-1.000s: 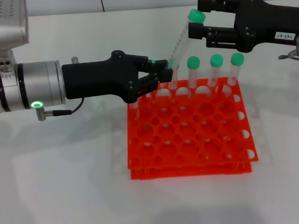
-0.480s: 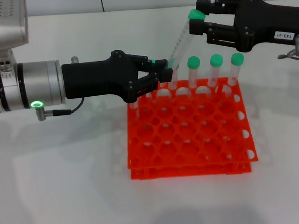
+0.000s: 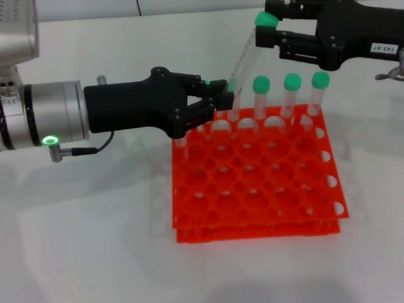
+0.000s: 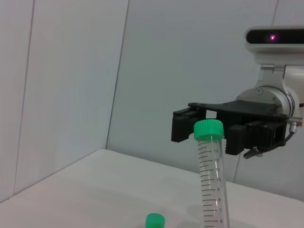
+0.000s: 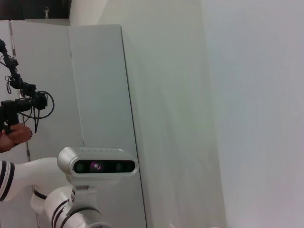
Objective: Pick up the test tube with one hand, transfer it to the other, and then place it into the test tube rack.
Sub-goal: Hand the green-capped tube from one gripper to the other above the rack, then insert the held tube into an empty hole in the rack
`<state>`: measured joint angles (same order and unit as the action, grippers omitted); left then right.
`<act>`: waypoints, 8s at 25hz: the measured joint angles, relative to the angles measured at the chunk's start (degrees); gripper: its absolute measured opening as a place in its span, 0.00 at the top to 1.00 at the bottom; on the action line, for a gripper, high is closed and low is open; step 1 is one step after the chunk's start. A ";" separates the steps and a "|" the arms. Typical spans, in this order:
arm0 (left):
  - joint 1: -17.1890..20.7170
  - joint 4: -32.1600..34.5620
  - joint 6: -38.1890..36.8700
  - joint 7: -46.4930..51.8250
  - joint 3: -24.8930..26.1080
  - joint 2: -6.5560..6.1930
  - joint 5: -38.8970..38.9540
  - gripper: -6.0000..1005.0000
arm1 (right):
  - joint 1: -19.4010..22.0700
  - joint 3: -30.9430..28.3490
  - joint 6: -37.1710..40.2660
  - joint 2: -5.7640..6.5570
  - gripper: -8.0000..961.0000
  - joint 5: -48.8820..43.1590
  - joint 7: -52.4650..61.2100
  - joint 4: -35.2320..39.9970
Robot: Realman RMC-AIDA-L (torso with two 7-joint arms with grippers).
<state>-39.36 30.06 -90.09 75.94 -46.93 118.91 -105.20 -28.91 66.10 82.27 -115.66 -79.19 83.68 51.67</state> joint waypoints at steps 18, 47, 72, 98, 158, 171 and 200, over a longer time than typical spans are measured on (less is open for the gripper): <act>-0.13 0.00 0.07 0.00 0.00 0.06 -0.01 0.82 | 0.00 0.08 0.00 -0.01 0.62 0.66 -0.10 -0.41; -0.01 -0.05 -0.02 -0.02 -0.01 0.22 0.09 0.82 | -0.05 0.09 0.67 0.18 0.70 1.33 0.30 -1.25; 0.89 -0.54 0.16 -0.94 -0.35 0.27 2.96 0.81 | -0.13 0.09 1.34 0.27 0.71 1.37 0.34 -1.31; 6.86 12.85 -5.33 13.84 0.09 -0.08 4.70 0.11 | 0.41 -0.47 1.06 0.16 0.72 1.41 0.29 -1.32; 18.09 39.25 -15.73 26.82 -0.36 -3.43 -20.17 0.11 | -0.93 21.35 -15.47 -0.50 0.72 16.63 -7.01 -4.25; 16.80 37.24 -15.73 27.15 -0.49 -2.03 -22.07 0.11 | -1.10 24.90 -18.57 -0.53 0.72 17.95 -8.68 -5.01; 16.33 35.59 -13.82 25.76 -1.67 -1.54 -23.95 0.11 | -3.32 28.49 -21.81 -0.53 0.72 21.42 -10.92 -7.80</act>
<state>-23.03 65.65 -103.90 101.70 -48.61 117.37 -129.15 -32.23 94.59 60.47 -116.19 -57.77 72.77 43.87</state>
